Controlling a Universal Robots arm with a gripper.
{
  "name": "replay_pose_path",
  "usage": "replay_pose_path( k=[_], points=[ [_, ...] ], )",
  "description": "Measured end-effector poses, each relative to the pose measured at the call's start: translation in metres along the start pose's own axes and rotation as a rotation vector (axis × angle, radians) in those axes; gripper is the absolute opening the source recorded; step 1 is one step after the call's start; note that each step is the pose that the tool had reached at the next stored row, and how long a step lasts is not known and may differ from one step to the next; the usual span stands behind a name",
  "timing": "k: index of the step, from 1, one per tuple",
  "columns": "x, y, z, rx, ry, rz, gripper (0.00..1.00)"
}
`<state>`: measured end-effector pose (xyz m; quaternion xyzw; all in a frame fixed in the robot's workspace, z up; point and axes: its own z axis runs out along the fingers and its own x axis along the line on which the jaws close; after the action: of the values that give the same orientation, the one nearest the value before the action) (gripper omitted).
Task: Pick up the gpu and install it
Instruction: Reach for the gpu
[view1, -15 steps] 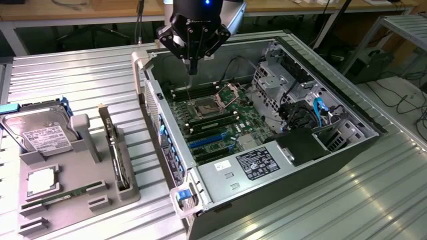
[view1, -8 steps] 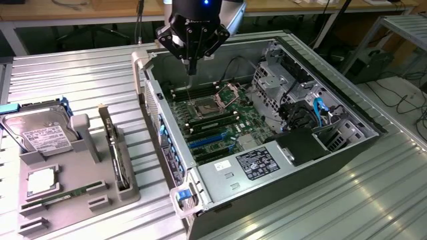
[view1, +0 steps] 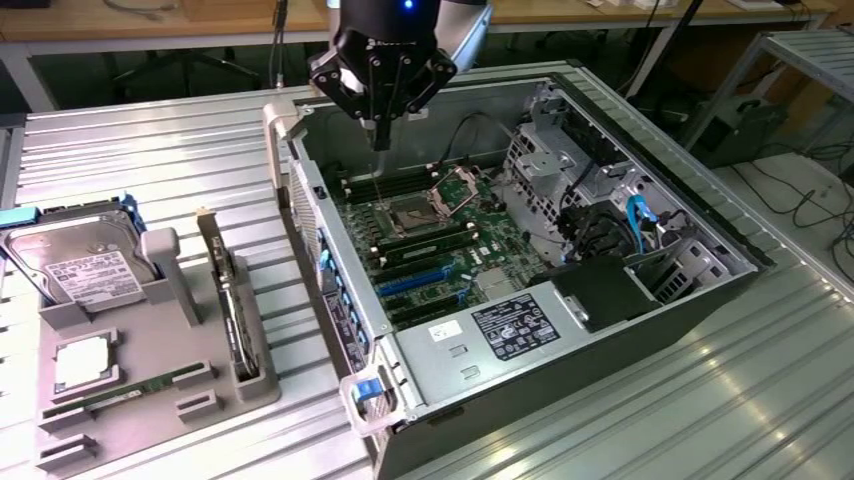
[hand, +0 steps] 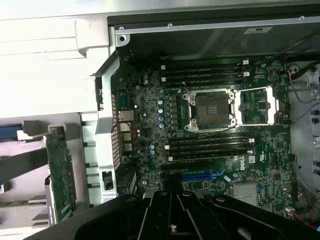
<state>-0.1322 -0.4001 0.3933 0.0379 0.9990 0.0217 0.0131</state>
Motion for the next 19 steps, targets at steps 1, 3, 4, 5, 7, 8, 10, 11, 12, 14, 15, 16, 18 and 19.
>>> replay_pose_path(
  k=[1,3,4,5,7,8,10,11,12,14,15,16,18,19],
  points=[
    [0.0004,-0.0001,0.0000,-0.0001,0.0000,0.000,0.11],
    [0.0011,-0.0001,0.0000,-0.0001,0.0000,0.000,0.11],
    [0.0013,-0.0001,0.0000,-0.0001,0.0000,0.000,0.11],
    [0.0018,-0.0002,0.0000,0.0000,0.0000,0.000,0.11],
    [0.0025,-0.0004,0.0000,0.0000,0.0000,0.000,0.11],
    [0.0028,-0.0004,-0.0001,0.0000,0.0000,0.000,0.11],
    [0.0033,-0.0005,-0.0001,0.0000,0.0000,0.000,0.11],
    [0.0037,-0.0006,-0.0001,0.0000,0.0000,0.000,0.11],
    [0.0040,-0.0006,-0.0001,0.0000,0.0000,0.000,0.11],
    [0.0046,-0.0007,-0.0001,0.0000,0.0000,0.000,0.11],
    [0.0049,-0.0008,-0.0001,-0.0001,-0.0001,0.000,0.11],
    [0.0052,-0.0009,-0.0002,0.0000,0.0000,0.000,0.11],
    [0.0059,-0.0010,-0.0002,0.0000,0.0000,0.000,0.11],
    [0.0062,-0.0011,-0.0002,0.0000,0.0000,0.000,0.11]
  ],
)
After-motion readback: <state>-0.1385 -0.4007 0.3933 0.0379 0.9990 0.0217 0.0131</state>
